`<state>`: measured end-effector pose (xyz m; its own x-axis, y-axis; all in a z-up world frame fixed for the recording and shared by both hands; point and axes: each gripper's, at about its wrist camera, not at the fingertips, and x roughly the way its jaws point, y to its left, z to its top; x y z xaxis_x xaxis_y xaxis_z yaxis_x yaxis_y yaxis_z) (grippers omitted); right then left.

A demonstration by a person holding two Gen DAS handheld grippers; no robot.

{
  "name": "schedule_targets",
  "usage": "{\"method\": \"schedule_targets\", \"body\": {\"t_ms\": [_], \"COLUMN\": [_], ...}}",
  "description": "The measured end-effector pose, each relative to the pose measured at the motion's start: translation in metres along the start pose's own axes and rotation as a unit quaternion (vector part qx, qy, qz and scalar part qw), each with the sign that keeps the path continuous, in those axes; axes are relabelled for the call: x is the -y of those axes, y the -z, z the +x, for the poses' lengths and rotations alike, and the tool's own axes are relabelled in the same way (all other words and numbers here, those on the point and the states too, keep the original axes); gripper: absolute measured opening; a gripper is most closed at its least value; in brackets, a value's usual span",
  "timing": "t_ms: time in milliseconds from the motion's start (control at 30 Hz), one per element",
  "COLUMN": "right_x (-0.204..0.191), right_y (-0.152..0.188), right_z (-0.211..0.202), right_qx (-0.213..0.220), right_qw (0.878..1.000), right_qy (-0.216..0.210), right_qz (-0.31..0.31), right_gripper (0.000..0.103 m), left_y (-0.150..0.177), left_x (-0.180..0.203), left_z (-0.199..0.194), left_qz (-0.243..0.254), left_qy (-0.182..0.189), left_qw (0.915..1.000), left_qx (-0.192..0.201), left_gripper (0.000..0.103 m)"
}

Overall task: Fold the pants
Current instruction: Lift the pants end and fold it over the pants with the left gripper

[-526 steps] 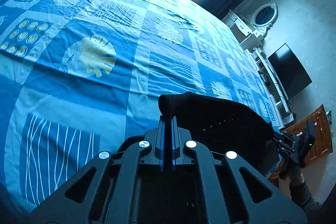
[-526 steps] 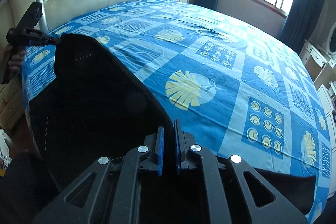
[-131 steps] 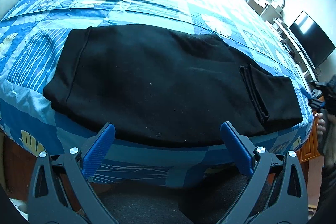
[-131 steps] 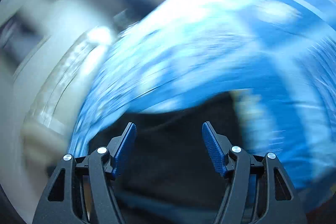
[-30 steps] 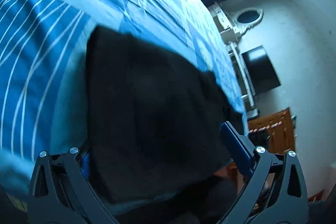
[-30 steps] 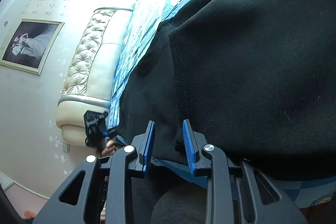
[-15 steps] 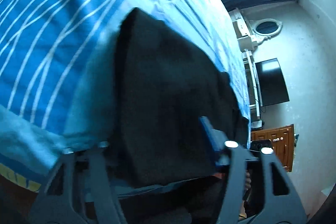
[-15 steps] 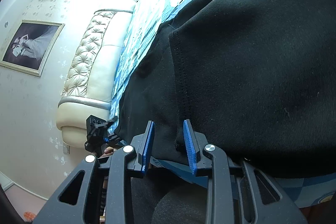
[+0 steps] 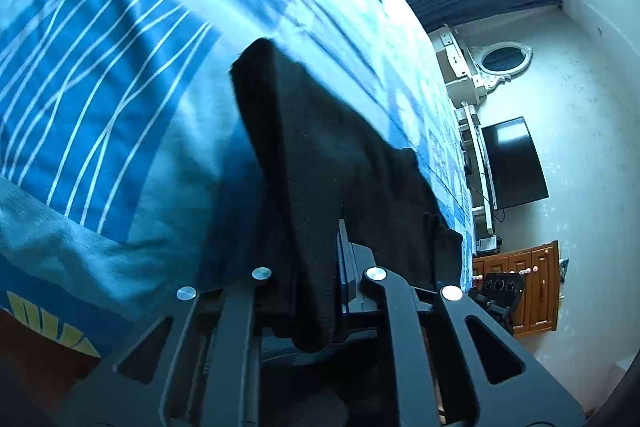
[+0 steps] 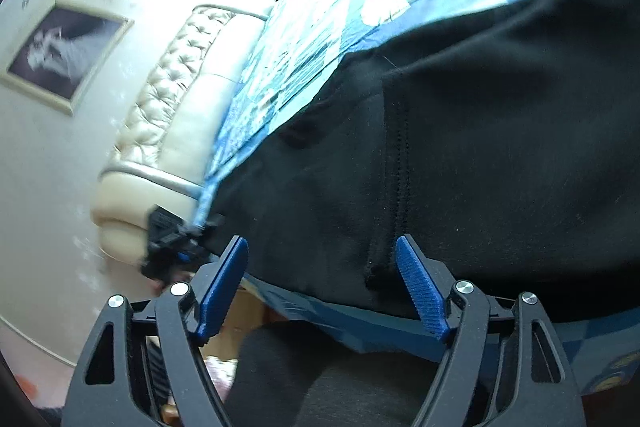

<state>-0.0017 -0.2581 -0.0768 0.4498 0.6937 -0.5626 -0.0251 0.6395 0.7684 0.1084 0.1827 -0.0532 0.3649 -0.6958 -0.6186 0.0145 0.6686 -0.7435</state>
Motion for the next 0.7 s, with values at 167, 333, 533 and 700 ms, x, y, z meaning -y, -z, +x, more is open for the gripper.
{"method": "schedule_targets", "body": {"t_ms": [167,333,533,700], "right_x": [-0.004,0.002,0.003,0.003], "right_y": [-0.004,-0.011,-0.015,-0.017], "right_z": [-0.011,-0.03,-0.048,-0.069], "right_qx": [0.018,0.041,0.058,0.079], "right_qw": [0.998,0.998,0.996,0.993], "right_qy": [0.05,0.056,0.064,0.082], "right_qz": [-0.017,-0.002,0.0,-0.002], "right_gripper": [0.076,0.076,0.076,0.076], "left_y": [-0.001,0.001,0.004,0.011], "left_x": [0.037,0.088,0.145,0.198], "left_z": [-0.007,-0.007,-0.001,0.019], "left_qz": [0.03,0.066,0.122,0.162], "left_qy": [-0.013,-0.008,-0.017,-0.016], "left_qw": [0.9994,0.9977,0.9922,0.9867], "left_qx": [0.009,0.015,0.014,0.005], "left_gripper": [0.013,0.013,0.012,0.012]}}
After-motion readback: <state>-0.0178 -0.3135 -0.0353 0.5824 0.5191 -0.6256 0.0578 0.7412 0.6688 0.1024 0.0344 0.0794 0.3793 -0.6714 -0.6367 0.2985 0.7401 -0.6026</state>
